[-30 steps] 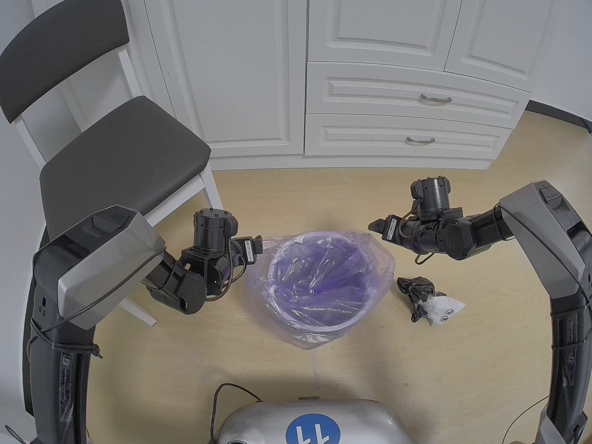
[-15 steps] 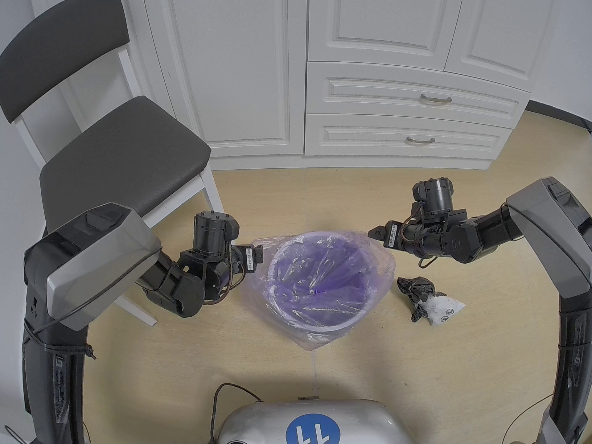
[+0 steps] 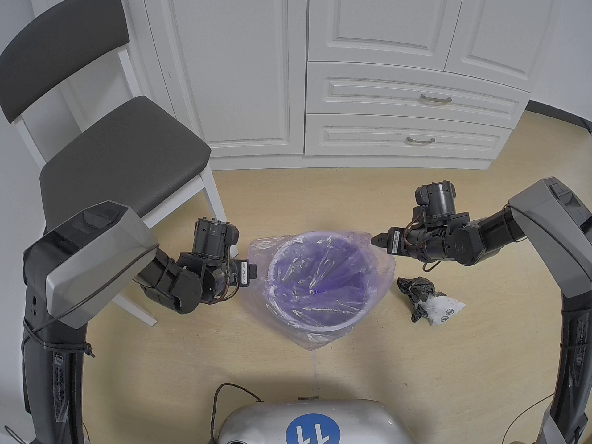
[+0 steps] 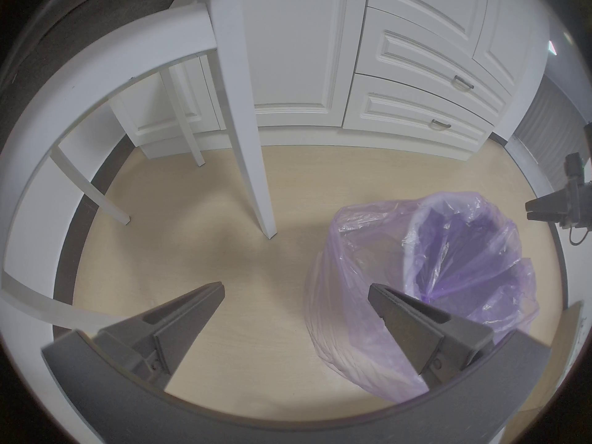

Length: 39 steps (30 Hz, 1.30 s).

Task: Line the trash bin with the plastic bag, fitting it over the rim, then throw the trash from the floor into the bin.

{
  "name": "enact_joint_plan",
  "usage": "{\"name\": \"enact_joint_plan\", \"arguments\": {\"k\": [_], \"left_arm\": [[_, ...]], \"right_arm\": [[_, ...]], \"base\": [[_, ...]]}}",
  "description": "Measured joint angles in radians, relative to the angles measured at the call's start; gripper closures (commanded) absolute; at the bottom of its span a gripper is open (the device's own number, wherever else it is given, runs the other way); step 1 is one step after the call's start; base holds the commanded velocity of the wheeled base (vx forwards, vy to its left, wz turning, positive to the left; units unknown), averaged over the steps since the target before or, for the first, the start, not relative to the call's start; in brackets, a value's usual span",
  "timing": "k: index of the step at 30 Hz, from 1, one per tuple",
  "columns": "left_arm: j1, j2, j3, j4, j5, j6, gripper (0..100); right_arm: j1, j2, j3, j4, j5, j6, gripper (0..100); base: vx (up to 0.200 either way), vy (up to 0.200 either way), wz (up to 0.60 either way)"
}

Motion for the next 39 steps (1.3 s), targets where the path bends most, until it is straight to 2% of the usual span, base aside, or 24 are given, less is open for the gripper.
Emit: {"name": "enact_joint_plan", "arguments": {"k": [20, 39], "left_arm": [[0.033, 0.131, -0.081, 0.002, -0.017, -0.001, 0], [0.04, 0.168, -0.104, 0.0, -0.016, -0.004, 0]], "right_arm": [[-0.005, 0.0, 0.015, 0.001, 0.0, -0.022, 0], [-0.007, 0.0, 0.018, 0.001, 0.0, -0.028, 0]], "base": [[0.0, 0.0, 0.0], [0.0, 0.0, 0.0]]}}
